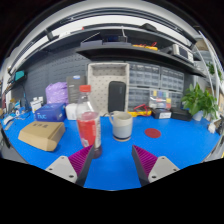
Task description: Pour water
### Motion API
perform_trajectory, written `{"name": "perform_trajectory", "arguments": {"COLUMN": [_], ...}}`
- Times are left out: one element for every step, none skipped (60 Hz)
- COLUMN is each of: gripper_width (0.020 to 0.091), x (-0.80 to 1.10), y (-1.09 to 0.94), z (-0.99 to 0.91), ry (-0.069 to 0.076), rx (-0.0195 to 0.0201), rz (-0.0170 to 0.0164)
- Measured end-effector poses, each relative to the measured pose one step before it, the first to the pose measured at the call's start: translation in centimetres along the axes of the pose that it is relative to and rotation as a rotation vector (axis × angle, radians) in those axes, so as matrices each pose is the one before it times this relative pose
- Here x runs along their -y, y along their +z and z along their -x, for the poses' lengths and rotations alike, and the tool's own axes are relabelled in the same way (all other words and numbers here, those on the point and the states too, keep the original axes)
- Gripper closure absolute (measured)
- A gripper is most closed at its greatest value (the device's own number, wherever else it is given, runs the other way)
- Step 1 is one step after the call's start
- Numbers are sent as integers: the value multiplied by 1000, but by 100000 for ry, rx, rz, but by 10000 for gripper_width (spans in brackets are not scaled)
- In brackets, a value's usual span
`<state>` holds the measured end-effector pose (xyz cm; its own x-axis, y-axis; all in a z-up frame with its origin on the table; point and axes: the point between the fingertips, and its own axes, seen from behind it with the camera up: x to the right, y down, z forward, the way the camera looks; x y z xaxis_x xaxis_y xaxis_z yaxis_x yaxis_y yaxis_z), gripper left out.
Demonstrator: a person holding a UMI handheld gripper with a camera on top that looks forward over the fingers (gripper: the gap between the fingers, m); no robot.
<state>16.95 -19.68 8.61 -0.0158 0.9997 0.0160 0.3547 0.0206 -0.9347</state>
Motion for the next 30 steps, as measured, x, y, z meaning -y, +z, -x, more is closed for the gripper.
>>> {"name": "perform_trajectory", "arguments": {"gripper_width": [336,335,336,336,335,334,331,326,325,325,325,328,327,328,326,328,330,327,326,327,326,326,326,326,325,326,324,327,328,329], "x": [-275,-45,-58,-62,-41,-42,-42,160,-109,14,97,84,135,152,116,109,128,103,131,137,134,142,182,181,200,190,180,192,178,153], "y": [320,70,111,157,157,189,199,-207,558,251,262,270,263,307,325,318,312,353,362,360,366,325,316,318,321,336,311,313,307,306], "z": [577,536,604,661,596,598,543,-525,1223,458,426,359,322,262,205,177,143,125,98,16,39,9,37,44,42,37,48,56,70,77], "ry": [212,37,43,20,-64,-72,57,-150,108,-49,-111,-127,-140,-141,-99,-55,-37,-104,-224,-214,-231,-120,-47,83,131,215,213,137,92,-28], "rx": [1440,1154,936,885,812,817,656,721,215,407,457,493,424,291,162,165,172,132,112,-8,-90,-53,42,101,97,101,150,265,279,297], "rz": [-471,46,38,-1,-13,55,68,378,-379,-143,-152,-192,-199,-237,-148,-27,40,10,-30,-51,-147,-257,-286,-341,-416,-410,-429,-434,-413,-402]}}
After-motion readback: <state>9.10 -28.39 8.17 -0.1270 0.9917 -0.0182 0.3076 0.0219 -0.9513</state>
